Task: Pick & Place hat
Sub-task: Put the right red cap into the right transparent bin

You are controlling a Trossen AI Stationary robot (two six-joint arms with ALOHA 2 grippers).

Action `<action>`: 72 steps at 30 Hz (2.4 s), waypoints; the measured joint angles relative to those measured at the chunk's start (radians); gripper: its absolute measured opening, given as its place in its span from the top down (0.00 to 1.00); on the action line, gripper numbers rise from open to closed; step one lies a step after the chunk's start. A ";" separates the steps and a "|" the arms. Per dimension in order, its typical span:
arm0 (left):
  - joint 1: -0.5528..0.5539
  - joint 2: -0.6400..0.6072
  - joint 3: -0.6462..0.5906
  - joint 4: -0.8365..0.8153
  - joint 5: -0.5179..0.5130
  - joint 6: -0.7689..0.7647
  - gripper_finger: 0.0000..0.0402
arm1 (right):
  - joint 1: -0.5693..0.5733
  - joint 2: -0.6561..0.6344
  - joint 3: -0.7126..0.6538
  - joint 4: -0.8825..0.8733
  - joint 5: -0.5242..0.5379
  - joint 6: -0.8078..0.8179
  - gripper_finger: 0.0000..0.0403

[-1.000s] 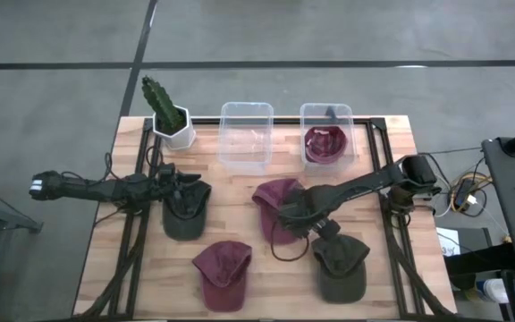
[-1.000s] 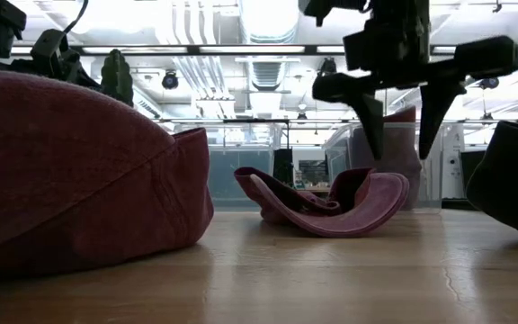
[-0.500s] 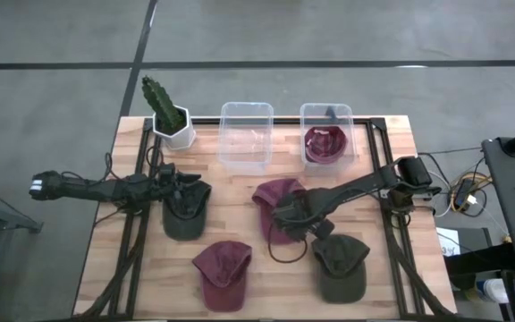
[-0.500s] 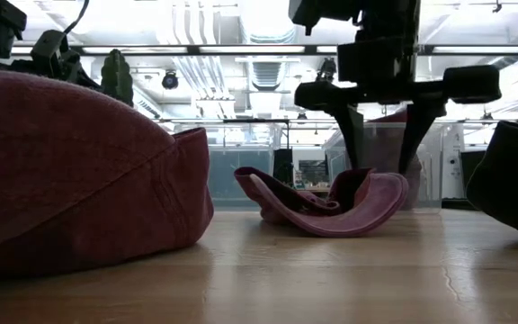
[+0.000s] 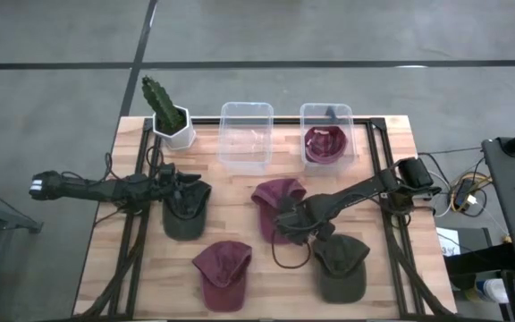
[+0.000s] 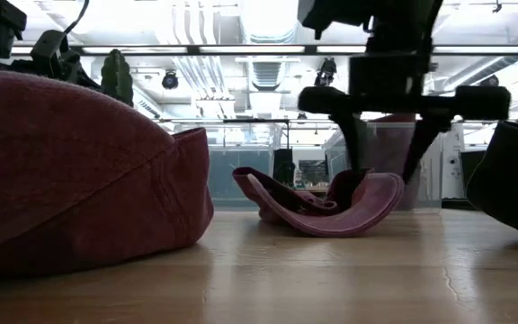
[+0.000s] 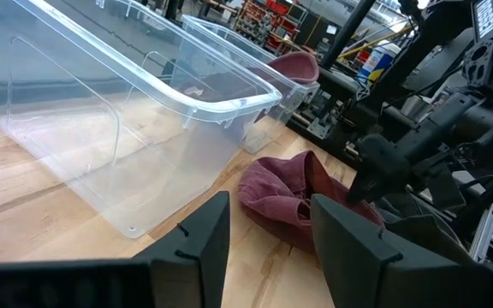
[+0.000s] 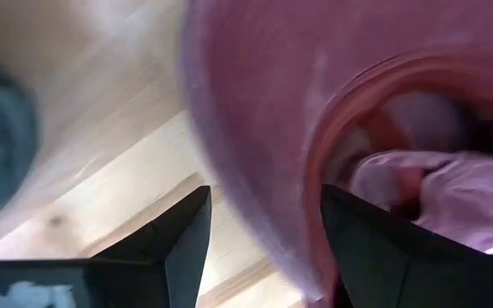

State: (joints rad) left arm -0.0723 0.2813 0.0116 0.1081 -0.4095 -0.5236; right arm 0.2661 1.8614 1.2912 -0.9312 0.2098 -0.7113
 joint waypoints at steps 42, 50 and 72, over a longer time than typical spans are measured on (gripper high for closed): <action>0.000 0.000 0.000 -0.001 0.000 -0.008 0.61 | 0.024 -0.040 0.393 -0.160 0.343 -0.003 0.97; 0.000 0.001 0.000 -0.005 0.000 -0.008 0.61 | 0.036 -0.043 0.741 -0.309 0.434 0.033 0.97; 0.000 0.015 0.000 -0.015 -0.002 -0.003 0.61 | -0.164 -0.218 0.933 -0.640 0.528 0.036 0.97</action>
State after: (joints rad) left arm -0.0724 0.2962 0.0114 0.0931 -0.4119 -0.5263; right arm 0.1022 1.6435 2.2237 -1.5710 0.7376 -0.6754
